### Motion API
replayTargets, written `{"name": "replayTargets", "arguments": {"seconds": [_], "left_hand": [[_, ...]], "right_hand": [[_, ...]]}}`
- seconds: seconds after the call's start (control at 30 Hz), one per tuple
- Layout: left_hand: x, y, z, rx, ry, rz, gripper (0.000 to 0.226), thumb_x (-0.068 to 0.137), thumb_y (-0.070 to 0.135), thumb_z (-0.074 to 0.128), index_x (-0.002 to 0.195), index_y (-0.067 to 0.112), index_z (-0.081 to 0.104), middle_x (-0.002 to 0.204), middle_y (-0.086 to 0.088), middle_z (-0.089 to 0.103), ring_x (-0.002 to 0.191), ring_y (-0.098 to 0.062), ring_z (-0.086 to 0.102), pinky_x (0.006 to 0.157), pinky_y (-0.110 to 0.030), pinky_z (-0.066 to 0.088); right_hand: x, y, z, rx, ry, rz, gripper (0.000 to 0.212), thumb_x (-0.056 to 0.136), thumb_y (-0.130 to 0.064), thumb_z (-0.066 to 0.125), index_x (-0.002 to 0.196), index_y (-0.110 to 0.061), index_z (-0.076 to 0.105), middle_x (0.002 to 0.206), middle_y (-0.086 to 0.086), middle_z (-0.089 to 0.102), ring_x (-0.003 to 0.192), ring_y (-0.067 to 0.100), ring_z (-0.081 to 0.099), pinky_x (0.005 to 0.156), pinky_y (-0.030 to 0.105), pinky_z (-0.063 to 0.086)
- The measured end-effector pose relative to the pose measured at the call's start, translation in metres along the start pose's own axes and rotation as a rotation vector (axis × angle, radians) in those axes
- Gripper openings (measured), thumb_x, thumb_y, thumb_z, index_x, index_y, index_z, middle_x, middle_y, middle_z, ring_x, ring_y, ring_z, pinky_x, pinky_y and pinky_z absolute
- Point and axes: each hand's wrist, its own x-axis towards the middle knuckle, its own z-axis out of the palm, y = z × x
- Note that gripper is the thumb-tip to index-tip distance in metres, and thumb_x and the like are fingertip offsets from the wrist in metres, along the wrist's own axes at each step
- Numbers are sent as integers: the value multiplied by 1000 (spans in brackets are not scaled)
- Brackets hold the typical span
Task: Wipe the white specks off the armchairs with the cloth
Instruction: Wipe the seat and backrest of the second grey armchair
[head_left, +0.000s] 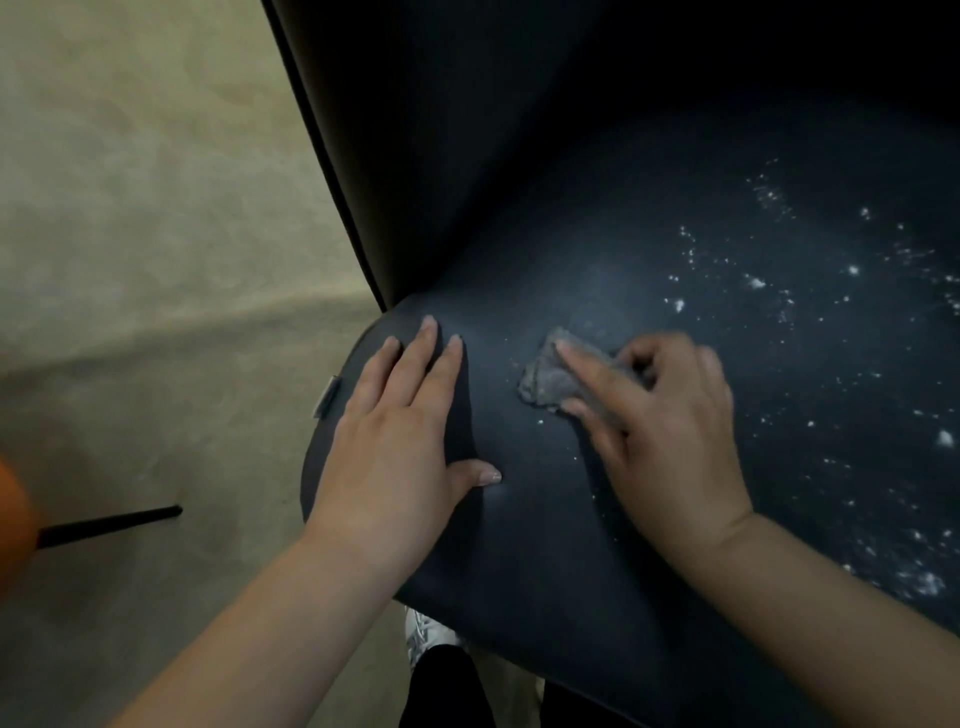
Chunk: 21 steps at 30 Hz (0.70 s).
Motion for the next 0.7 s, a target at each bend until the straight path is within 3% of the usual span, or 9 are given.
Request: {"name": "replayTargets", "arguments": {"seconds": [0.17, 0.37, 0.57, 0.7], "left_hand": [[-1, -6, 4, -24, 9, 26, 107, 73, 59, 67, 152, 34, -2, 158, 19, -13, 145, -8, -13, 108, -22, -8], [-8, -9, 7, -72, 37, 14, 104, 72, 55, 69, 153, 28, 10, 159, 17, -3, 145, -7, -4, 110, -21, 4], [-14, -1, 12, -63, 69, -5, 94, 81, 50, 66, 153, 22, 13, 160, 13, -1, 145, -11, -1, 116, -29, 10], [-18, 3, 12, -56, 59, 11, 87, 84, 44, 65, 153, 19, 18, 160, 10, 6, 144, -13, 3, 116, -31, 14]], "right_hand": [[55, -10, 18, -52, 76, 147, 41, 87, -33, 61, 127, -30, 61, 103, 12, 48, 92, 30, 43, 80, 44, 40], [-6, -10, 8, -37, -31, -104, 39, 86, -37, 54, 124, -33, 64, 102, 6, 47, 85, 24, 39, 72, 37, 32], [62, -12, 21, -80, 64, 101, 38, 86, -33, 64, 123, -35, 62, 103, 12, 50, 91, 33, 46, 76, 37, 33], [16, -26, 20, -56, -1, -36, 38, 87, -36, 55, 124, -36, 61, 103, 7, 49, 89, 26, 41, 75, 34, 26]]}}
